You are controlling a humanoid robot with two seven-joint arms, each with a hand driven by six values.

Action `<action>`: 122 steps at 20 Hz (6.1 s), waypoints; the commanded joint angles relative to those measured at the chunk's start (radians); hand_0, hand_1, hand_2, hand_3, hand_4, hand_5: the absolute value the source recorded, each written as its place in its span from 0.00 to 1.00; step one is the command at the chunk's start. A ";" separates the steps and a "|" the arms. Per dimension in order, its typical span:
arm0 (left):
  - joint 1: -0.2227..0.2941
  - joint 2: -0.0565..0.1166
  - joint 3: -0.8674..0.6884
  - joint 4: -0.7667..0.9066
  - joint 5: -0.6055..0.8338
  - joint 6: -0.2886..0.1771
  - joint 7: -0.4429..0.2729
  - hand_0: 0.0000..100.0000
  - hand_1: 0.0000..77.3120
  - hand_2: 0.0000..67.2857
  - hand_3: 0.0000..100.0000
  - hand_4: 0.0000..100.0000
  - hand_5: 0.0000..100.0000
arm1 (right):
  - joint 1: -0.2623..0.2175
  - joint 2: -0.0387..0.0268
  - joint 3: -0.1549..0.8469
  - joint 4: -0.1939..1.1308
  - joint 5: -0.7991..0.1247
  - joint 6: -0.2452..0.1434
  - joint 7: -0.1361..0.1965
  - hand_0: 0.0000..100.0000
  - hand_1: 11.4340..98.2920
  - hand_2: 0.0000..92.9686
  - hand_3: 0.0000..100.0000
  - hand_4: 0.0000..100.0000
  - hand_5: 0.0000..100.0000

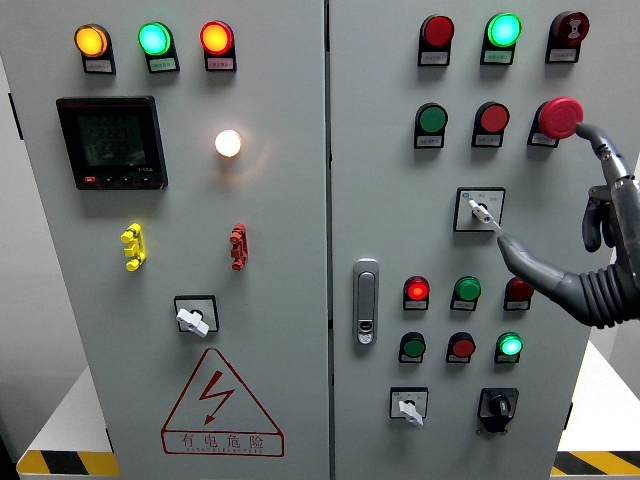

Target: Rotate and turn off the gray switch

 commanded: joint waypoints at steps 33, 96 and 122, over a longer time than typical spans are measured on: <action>0.000 -0.001 0.000 0.000 -0.001 0.000 0.000 0.88 0.00 0.20 0.19 0.08 0.11 | 0.101 -0.0001 -0.034 -0.176 0.009 0.020 -0.115 0.00 0.30 0.69 1.00 1.00 1.00; 0.000 -0.001 0.000 0.000 0.001 0.000 0.000 0.88 0.00 0.20 0.19 0.08 0.11 | 0.188 -0.0001 -0.089 -0.339 0.009 -0.017 -0.137 0.66 0.29 0.76 1.00 1.00 1.00; 0.000 -0.001 0.000 0.000 0.001 0.000 0.000 0.88 0.00 0.20 0.19 0.08 0.11 | 0.109 -0.0047 -0.069 -0.202 0.009 -0.043 -0.134 0.00 0.24 0.61 0.90 0.80 1.00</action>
